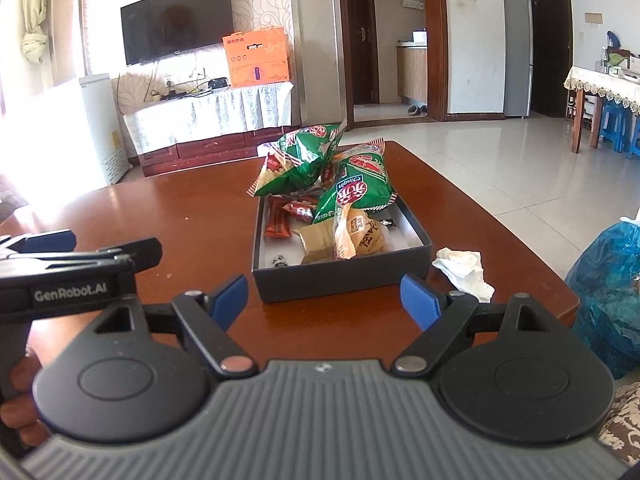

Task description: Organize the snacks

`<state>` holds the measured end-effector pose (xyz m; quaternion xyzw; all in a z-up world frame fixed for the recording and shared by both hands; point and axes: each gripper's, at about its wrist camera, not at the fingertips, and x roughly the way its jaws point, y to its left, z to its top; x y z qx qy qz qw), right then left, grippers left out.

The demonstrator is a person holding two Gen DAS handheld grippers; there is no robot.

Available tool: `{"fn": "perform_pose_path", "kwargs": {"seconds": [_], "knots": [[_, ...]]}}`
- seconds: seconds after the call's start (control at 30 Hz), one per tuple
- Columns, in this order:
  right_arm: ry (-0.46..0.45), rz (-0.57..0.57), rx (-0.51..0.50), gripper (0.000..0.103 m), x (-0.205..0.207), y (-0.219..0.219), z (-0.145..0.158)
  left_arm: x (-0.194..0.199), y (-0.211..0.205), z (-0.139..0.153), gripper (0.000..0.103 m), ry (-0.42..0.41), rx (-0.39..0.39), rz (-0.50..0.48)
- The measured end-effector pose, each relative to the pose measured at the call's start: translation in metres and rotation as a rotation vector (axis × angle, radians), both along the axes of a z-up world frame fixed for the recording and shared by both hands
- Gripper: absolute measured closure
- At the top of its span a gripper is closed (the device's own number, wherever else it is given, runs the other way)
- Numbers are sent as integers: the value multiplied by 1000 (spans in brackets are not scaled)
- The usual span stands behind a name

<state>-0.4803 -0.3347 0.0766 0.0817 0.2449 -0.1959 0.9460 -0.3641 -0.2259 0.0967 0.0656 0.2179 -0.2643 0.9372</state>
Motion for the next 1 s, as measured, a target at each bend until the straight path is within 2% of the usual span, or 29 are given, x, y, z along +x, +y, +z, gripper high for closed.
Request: {"fn": "perform_pose_path", "kwargs": {"seconds": [0.3,0.6,1.0], "knots": [[2,1,-1,18,2,1,-1,-1,4,-1,0,-19,5,10],[5,3,-3,18,1,1,-1,-4,-4,-6,0,-37,54,-4],[5,3,-4,18,1,0,-1,-2,-3,-7,0,-35,54,-2]]}}
